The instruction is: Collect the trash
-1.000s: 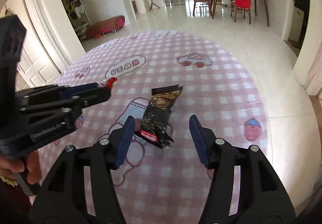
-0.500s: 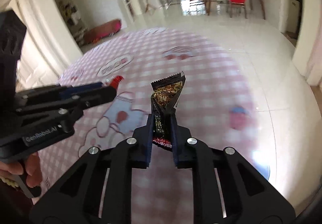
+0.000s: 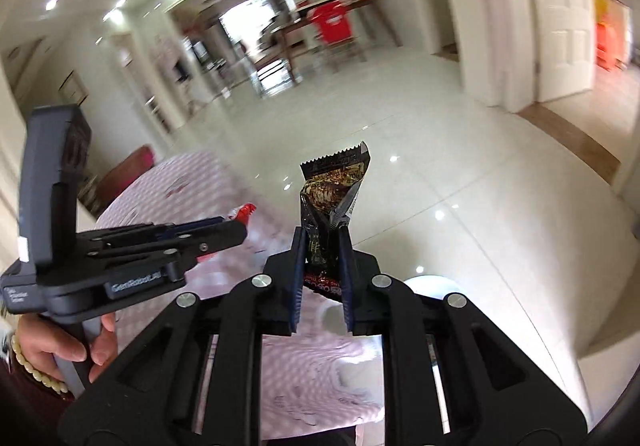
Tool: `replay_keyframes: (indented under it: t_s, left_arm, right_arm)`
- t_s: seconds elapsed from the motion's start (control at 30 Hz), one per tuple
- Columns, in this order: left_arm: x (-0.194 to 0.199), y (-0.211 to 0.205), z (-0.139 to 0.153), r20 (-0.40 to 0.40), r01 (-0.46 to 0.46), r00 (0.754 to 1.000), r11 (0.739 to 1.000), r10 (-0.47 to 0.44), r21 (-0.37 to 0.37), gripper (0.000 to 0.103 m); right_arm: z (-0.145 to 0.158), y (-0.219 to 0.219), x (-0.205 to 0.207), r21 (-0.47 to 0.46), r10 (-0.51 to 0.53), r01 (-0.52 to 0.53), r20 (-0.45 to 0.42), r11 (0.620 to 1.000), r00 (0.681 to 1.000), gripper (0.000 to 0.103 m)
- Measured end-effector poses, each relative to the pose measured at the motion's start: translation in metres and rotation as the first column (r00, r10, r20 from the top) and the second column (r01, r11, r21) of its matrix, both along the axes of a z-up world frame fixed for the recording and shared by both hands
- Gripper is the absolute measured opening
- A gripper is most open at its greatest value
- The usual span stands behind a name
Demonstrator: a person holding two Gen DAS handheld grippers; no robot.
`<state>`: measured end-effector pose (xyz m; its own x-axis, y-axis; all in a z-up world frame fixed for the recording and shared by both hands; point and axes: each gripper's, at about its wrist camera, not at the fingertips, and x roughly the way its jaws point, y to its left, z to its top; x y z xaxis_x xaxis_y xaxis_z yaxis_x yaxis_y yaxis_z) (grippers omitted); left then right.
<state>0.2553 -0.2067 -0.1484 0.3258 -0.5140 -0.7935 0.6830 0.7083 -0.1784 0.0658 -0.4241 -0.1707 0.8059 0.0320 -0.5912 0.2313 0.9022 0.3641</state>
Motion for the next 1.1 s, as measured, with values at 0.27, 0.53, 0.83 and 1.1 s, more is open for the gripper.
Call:
replay_keyframes:
  t_s: [0.27, 0.53, 0.83, 1.1]
  left_arm:
    - [-0.003, -0.045, -0.014, -0.058, -0.033, 0.998, 0.999, 0.032, -0.018, 0.075]
    - [-0.021, -0.048, -0.017, 0.009, -0.065, 0.998, 0.997, 0.065, 0.042, 0.08]
    - [-0.03, -0.028, -0.002, 0.104, -0.146, 0.985, 0.986, 0.137, 0.076, 0.085]
    - [-0.029, -0.002, 0.015, 0.148, -0.194, 0.972, 0.978, 0.181, 0.076, 0.085]
  right_arm:
    - [-0.005, -0.037, -0.033, 0.005, -0.15, 0.15, 0.028, 0.989, 0.988, 0.016]
    - [-0.014, -0.038, -0.034, 0.03, -0.137, 0.137, 0.007, 0.99, 0.99, 0.016]
    - [-0.013, -0.027, -0.027, 0.026, -0.107, 0.107, 0.002, 0.994, 0.994, 0.016]
    - [-0.014, -0.031, -0.006, 0.006, -0.139, 0.139, 0.022, 0.99, 0.99, 0.064]
